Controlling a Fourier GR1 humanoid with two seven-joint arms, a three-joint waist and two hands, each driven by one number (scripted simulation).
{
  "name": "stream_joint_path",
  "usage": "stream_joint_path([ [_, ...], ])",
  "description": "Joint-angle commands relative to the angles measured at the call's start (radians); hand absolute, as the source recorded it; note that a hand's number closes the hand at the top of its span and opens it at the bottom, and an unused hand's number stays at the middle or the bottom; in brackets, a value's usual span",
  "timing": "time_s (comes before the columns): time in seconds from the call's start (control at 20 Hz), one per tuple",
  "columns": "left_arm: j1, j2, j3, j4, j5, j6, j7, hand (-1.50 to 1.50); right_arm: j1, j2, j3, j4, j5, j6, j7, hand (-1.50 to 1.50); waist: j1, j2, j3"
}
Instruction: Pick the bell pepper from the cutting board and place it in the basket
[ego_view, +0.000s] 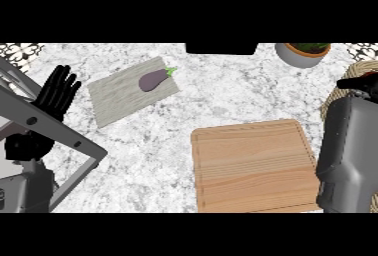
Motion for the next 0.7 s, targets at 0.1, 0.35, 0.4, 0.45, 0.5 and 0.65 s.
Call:
stream_joint_path([
  [0.1,0.078,-0.120,-0.056,-0.008,-0.095,0.159,-0.008,0.00,0.092,-0.001,0.003,-0.004,-0.070,-0.093,0.127,1.50,-0.007,0.012,0.014],
  [0.35,0.137,-0.120,-0.042,-0.031,-0.086,0.147,-0.025,0.00,0.162,-0.001,0.000,-0.054,-0.113,-0.125,0.114,1.50,-0.001,0.008,0.014],
  [0.4,0.115,-0.120,-0.070,-0.051,-0.089,0.172,-0.005,0.00,0.166,-0.001,-0.002,-0.027,-0.109,-0.140,0.121,1.50,0.002,0.010,0.014],
  [0.45,0.109,-0.120,-0.034,-0.041,-0.083,0.151,0.000,0.00,0.170,-0.001,0.022,-0.042,-0.132,-0.146,0.137,1.50,0.006,0.008,0.014],
  [0.5,0.101,-0.120,-0.070,-0.034,-0.095,0.176,-0.006,0.00,0.196,-0.001,0.030,-0.063,-0.155,-0.129,0.128,1.50,-0.005,0.006,0.014],
  [0.65,0.106,-0.104,-0.035,-0.021,-0.081,0.129,-0.013,0.00,0.198,-0.001,0.026,-0.079,-0.113,-0.157,0.200,1.50,0.007,0.009,0.013],
])
